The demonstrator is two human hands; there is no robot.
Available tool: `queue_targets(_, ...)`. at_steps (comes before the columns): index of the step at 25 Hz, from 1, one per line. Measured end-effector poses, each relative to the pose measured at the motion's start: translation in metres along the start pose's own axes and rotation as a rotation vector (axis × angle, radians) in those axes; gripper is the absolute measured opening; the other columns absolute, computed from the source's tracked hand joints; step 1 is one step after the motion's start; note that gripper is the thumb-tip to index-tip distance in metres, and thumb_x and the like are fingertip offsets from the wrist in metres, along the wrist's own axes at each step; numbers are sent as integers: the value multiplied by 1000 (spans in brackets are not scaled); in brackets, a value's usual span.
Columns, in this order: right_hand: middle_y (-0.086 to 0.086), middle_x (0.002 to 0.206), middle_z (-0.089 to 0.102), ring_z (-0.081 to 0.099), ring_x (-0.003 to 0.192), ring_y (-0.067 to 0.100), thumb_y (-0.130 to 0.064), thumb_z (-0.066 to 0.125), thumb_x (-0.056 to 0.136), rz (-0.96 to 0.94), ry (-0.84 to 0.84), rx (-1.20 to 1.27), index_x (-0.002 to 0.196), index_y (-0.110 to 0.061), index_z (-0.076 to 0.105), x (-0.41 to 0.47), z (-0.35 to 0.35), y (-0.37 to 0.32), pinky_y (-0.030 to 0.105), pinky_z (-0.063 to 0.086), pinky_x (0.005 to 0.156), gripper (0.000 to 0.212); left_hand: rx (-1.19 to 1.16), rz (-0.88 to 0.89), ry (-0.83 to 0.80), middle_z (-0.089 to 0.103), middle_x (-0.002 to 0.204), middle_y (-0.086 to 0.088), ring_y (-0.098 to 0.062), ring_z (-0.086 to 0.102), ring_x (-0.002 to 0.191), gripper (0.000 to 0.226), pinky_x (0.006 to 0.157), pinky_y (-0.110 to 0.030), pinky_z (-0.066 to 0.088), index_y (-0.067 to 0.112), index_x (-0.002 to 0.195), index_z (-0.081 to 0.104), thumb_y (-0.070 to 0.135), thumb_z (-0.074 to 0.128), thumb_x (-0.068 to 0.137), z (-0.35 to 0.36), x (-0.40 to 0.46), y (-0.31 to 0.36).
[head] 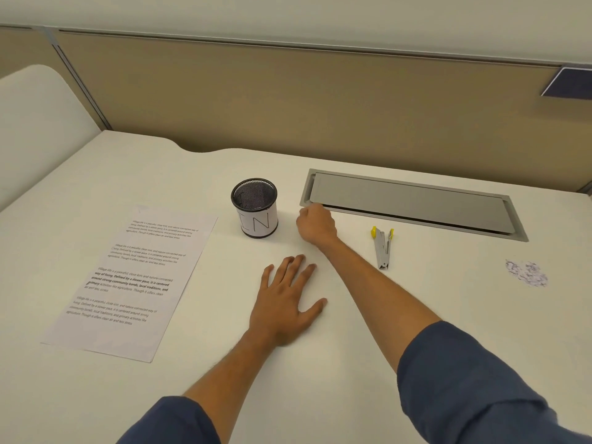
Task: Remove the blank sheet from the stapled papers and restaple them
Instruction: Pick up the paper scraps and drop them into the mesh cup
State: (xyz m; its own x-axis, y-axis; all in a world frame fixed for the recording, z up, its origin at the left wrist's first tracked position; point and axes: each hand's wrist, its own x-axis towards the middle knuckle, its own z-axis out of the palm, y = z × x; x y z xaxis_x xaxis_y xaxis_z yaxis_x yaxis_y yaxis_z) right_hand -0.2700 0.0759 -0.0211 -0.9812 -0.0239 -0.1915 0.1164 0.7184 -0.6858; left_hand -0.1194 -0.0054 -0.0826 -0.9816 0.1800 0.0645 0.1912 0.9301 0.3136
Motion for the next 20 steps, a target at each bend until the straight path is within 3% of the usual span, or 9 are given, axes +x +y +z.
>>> queue_targets(2,14,97,67,59,85,26,-18,40,99,31,33,381,89,3,63,2,-16,-12,30,45,70,32,4,-2,1,5,163,11,-8,-3,149,68,121,-42,-3,37,152,16,67,27,92,0,0,0)
queue_targets(4,4,75,58,53,76,20,-18,42,100,-77,37,549,75,-6,55,-1,-33,-33,27,41,64,30,-2,-1,11,6,163,11,-8,-2,149,69,121,-41,-3,36,152,18,67,26,92,0,0,1)
queue_targets(6,-3,78,60,56,79,18,-18,45,98,-263,35,434,83,-13,57,-5,-40,-55,27,42,69,20,-3,-1,14,7,163,11,-8,-1,149,69,121,-40,-4,36,152,18,67,26,91,0,-1,2)
queue_targets(8,-2,93,65,58,86,19,-16,45,95,-433,44,106,91,-15,60,-5,-36,-69,30,43,74,16,5,0,13,6,163,11,-8,-2,149,68,121,-40,-5,36,152,17,67,26,92,0,-1,1)
queue_targets(11,5,99,66,60,88,28,-13,46,92,-612,52,-378,94,-12,63,1,-24,-77,34,43,69,17,1,-3,8,5,163,10,-8,-3,149,68,120,-38,-9,36,152,15,67,27,92,0,0,1)
queue_targets(13,8,99,66,61,88,31,-18,46,94,-661,88,-565,97,-10,64,2,-21,-82,33,40,66,20,3,-5,3,4,163,10,-8,-4,149,68,118,-37,-12,37,152,13,68,26,93,1,0,1)
queue_targets(16,10,100,67,62,90,32,-21,51,92,-644,101,-600,102,-9,65,2,-14,-84,34,42,69,20,10,-9,0,3,163,10,-8,-5,149,68,118,-37,-13,37,152,11,68,25,93,1,1,0)
queue_targets(20,5,96,69,63,88,27,-7,57,79,-568,43,-266,105,-13,65,2,-9,-80,35,52,74,28,10,-3,1,3,163,9,-9,-4,149,68,119,-38,-12,37,152,12,68,25,93,1,1,0)
